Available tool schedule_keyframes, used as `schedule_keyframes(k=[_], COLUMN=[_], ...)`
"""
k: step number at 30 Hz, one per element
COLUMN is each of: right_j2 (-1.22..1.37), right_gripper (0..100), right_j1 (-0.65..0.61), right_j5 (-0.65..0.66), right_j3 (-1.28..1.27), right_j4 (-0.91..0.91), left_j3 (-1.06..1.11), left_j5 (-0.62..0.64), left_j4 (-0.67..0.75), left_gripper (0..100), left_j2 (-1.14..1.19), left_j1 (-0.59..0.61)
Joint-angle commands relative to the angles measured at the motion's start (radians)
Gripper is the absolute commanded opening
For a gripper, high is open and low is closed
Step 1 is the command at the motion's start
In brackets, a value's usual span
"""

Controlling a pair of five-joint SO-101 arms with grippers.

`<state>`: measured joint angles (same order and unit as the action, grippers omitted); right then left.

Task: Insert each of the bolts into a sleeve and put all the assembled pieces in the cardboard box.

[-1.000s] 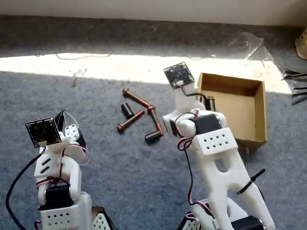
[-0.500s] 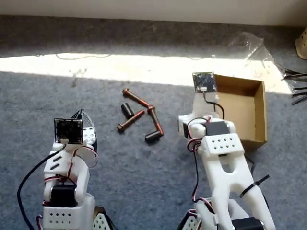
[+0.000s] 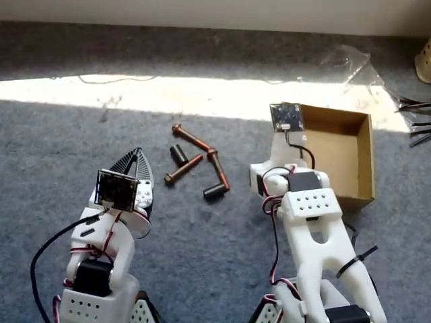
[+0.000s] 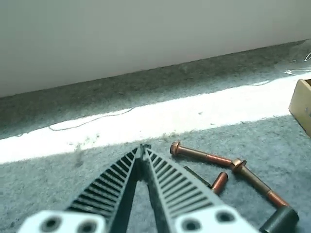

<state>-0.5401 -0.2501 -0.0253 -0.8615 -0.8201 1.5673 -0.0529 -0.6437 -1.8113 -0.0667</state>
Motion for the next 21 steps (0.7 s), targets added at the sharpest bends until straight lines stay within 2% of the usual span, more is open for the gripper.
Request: schedule_keyframes(k=[1, 9, 18, 21], right_j2=[-0.036, -0.036, -0.035, -0.035], right_gripper=[0.5, 0.5, 0.5, 0.5], right_j1=[0.013, 0.013, 0.013, 0.013], right_j5=[-0.008, -0.008, -0.005, -0.003], right_j3=[0.010, 0.008, -0.036, -0.064], right_j4=[0.022, 0.024, 0.077, 0.125], left_j3=[-0.082, -0.125, -0.435, -0.515], left_j5=[-0.055, -0.081, -0.074, 0.040], left_j4=[0.017, 0.017, 0.018, 0.018], left_gripper=[1, 1, 1, 1], left_j2=[-0.004, 0.085, 0.558, 0.704], left_j1=[-0.077, -0.114, -0.114, -0.114])
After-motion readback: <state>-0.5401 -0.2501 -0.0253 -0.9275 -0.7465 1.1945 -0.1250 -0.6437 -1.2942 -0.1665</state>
